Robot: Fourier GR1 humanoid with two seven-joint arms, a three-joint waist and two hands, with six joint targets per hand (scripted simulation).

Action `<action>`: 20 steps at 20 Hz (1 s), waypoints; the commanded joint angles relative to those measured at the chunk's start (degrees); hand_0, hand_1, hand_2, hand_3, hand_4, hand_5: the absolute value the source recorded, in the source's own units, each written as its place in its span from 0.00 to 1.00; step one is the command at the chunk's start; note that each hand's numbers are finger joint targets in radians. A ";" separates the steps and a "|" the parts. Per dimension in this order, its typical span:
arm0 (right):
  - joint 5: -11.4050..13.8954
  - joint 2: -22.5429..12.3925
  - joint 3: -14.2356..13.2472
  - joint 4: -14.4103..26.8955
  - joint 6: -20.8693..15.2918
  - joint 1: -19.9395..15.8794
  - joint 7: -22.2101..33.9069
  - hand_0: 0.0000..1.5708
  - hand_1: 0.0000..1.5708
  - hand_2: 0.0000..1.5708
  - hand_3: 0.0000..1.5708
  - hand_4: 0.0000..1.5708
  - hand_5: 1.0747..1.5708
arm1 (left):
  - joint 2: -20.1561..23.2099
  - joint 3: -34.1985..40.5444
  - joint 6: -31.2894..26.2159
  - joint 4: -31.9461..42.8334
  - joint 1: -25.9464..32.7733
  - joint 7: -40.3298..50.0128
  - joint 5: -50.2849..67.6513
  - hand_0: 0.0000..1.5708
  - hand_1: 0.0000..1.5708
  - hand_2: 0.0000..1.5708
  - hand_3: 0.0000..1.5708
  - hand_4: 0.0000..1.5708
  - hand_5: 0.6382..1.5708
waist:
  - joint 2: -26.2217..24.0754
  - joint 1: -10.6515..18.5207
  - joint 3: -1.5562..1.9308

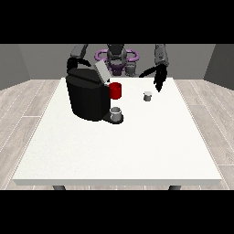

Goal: Insert the coffee pod into the coffee machine and close the lid

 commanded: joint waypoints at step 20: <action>2.26 0.67 -1.24 10.32 -3.67 -9.22 -3.69 0.00 0.00 0.00 0.00 0.21 1.00 | 5.64 -2.40 0.39 29.63 -18.22 -2.79 -16.72 0.00 0.00 0.00 0.00 0.00 1.00 | 8.14 -1.78 0.02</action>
